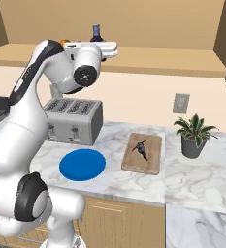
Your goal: Pick the fish from the plate and place it on the cutting board. Then pick the condiment bottle from the cabinet and place it next to the cutting board.
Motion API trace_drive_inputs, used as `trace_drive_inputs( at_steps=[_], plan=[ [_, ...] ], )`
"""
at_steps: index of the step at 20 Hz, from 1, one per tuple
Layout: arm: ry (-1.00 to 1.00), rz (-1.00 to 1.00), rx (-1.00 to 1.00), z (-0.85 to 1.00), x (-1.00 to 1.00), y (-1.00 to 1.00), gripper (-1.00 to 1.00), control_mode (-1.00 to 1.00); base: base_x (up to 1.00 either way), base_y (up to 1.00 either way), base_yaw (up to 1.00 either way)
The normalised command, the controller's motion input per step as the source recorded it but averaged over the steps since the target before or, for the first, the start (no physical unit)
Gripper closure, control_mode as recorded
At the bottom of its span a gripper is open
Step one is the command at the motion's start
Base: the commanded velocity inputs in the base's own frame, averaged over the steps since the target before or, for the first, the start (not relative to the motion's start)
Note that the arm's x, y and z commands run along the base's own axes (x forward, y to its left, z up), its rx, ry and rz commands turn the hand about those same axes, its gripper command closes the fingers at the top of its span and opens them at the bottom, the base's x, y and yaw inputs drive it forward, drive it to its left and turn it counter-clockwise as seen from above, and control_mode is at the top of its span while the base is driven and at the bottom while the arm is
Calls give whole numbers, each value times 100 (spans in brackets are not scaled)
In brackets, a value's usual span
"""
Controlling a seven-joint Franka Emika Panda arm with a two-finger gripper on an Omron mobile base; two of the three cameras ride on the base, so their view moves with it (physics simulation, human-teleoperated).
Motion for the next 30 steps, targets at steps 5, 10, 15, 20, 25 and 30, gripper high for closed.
trace_drive_inputs(
  at_steps=[5,10,15,20,25,30],
  plan=[
    [-2,0,0,7,7,0,-100,-100,0,0,0],
    [-5,0,0,0,7,0,-100,-100,0,0,0],
    [-7,0,0,0,7,1,-100,-100,0,0,0],
    [-3,0,0,0,5,2,-100,-100,0,0,0],
    [0,0,0,0,4,2,-100,-100,0,0,0],
    [3,0,0,0,9,2,-100,-100,0,0,0]
  ],
)
